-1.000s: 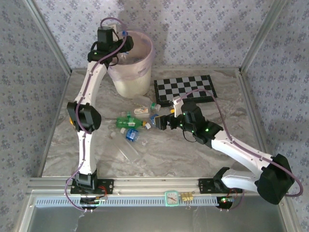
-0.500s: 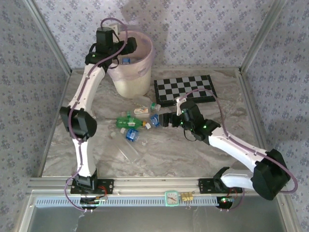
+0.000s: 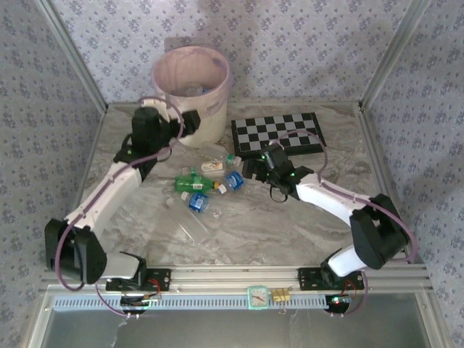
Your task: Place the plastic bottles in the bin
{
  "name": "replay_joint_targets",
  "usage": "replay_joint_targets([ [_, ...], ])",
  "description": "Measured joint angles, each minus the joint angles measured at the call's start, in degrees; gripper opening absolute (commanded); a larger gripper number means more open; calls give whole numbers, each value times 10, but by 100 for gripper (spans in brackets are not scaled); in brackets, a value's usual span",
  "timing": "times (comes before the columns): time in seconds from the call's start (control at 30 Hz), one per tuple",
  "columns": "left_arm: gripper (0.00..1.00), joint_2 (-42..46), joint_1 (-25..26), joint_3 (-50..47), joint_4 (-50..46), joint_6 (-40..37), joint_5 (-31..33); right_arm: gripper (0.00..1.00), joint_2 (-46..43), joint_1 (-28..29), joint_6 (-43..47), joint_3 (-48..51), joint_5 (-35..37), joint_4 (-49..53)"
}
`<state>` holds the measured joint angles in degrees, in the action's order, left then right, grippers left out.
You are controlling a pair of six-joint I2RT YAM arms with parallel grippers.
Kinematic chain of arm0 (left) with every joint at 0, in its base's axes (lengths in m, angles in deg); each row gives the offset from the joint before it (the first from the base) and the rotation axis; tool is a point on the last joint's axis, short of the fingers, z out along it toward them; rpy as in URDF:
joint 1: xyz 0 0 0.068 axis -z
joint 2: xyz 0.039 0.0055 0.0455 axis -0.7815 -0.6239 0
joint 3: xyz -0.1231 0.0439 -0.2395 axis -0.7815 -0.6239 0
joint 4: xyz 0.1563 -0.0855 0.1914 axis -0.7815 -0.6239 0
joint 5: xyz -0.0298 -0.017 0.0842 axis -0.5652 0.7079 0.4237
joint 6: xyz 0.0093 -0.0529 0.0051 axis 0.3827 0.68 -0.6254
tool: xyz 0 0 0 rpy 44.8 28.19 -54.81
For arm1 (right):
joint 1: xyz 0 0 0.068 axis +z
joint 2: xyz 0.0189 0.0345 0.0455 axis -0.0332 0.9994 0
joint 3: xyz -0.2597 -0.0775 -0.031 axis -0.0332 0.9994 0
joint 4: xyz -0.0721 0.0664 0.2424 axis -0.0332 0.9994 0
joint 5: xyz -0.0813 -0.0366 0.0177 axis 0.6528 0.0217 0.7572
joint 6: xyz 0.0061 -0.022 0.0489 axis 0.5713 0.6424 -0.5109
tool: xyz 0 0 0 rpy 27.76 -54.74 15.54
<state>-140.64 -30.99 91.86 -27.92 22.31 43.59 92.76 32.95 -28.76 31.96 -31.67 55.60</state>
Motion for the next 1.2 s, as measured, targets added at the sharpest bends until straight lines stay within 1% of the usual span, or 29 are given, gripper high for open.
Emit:
replay_joint_targets([
  [0.1, 100, 49, 30, -89, 11, 27, 6, 100, 39, -3, -28, -23, -1, -3],
  [0.2, 100, 84, 50, -151, 15, 60, 10, 98, 76, -7, -57, -44, -5, -11],
  [0.4, 100, 115, 84, -231, 17, 125, 40, 96, 129, -5, -115, -60, -3, -40],
  [0.57, 100, 115, 87, -263, 17, 171, 66, 94, 150, 8, -164, -60, 19, -56],
  [0.67, 100, 113, 88, -265, 18, 187, 72, 93, 157, 13, -188, -60, 30, -69],
  [1.07, 100, 105, 90, -265, 18, 195, 77, 87, 187, 13, -251, -60, 65, -95],
  [1.2, 100, 98, 94, -264, 18, 199, 80, 81, 201, 14, -262, -60, 71, -105],
])
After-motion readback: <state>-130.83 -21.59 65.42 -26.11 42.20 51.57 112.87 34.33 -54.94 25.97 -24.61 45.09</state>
